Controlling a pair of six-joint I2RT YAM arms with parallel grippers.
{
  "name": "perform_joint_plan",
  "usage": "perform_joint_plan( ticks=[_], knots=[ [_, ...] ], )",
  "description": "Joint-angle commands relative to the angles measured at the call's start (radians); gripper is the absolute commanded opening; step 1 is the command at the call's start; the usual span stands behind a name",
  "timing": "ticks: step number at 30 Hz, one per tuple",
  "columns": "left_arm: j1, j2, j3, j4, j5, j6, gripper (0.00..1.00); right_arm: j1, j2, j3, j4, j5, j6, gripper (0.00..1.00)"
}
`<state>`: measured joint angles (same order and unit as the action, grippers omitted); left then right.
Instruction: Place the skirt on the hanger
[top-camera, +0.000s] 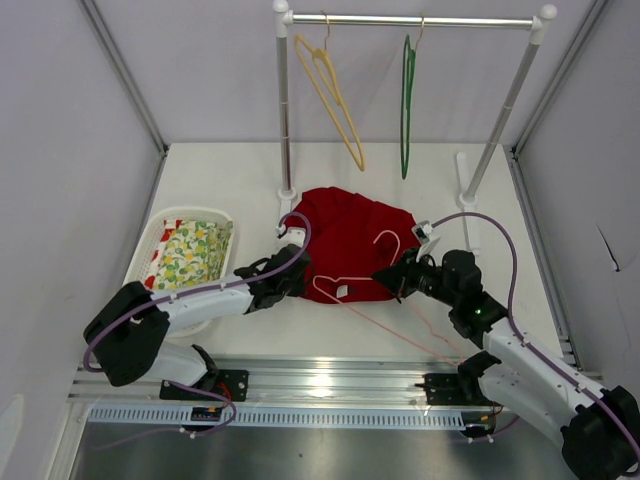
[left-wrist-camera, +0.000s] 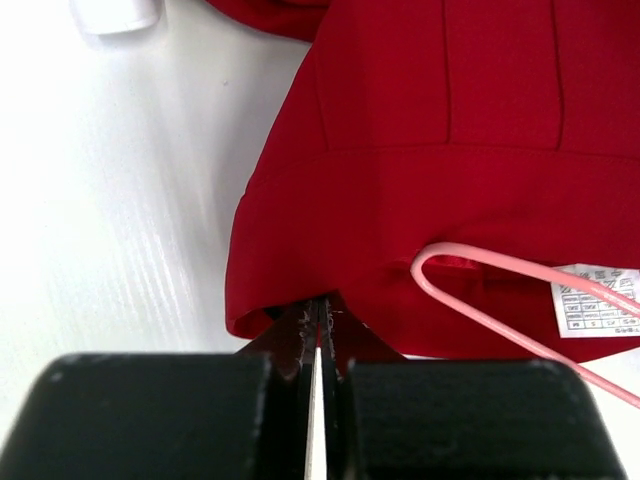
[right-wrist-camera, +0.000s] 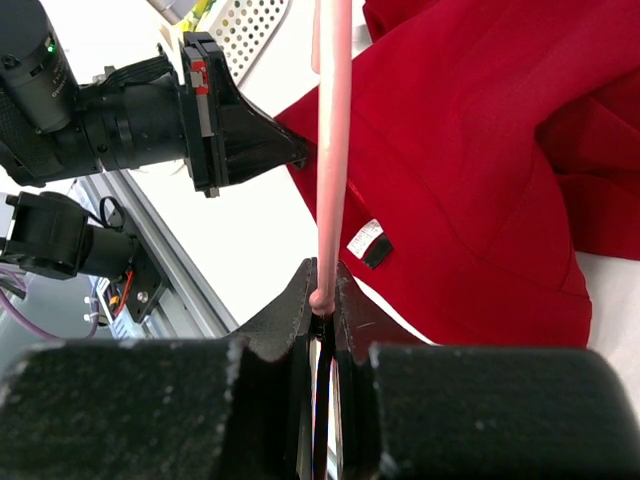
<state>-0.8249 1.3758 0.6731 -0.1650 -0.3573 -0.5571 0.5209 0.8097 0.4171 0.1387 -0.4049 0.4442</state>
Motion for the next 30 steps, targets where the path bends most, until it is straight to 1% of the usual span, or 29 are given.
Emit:
perform_joint_plan(
  ticks=[1, 9, 13, 20, 25, 28, 30],
  knots=[
    [-0.011, -0.043, 0.045, -0.021, -0.019, 0.017, 0.00, 0.027, 0.017, 0.025, 0.090, -0.011, 0.001, 0.00],
    [-0.011, -0.061, 0.063, -0.059, -0.016, 0.034, 0.00, 0.076, 0.097, 0.014, 0.229, -0.020, -0.013, 0.00],
    [-0.010, -0.067, 0.071, -0.068, -0.011, 0.043, 0.00, 0.079, 0.135, 0.000, 0.297, -0.021, -0.007, 0.00],
    [-0.008, -0.089, 0.072, -0.085, -0.020, 0.045, 0.00, 0.077, 0.215, -0.021, 0.436, -0.070, 0.028, 0.00],
    [-0.008, -0.104, 0.080, -0.102, -0.035, 0.052, 0.00, 0.079, 0.253, -0.027, 0.461, -0.078, 0.039, 0.00],
    [-0.005, -0.104, 0.088, -0.110, -0.042, 0.057, 0.00, 0.080, 0.241, -0.034, 0.437, -0.061, 0.028, 0.00],
    [-0.002, -0.103, 0.089, -0.110, -0.043, 0.059, 0.00, 0.079, 0.224, -0.049, 0.449, -0.064, 0.030, 0.00]
  ],
)
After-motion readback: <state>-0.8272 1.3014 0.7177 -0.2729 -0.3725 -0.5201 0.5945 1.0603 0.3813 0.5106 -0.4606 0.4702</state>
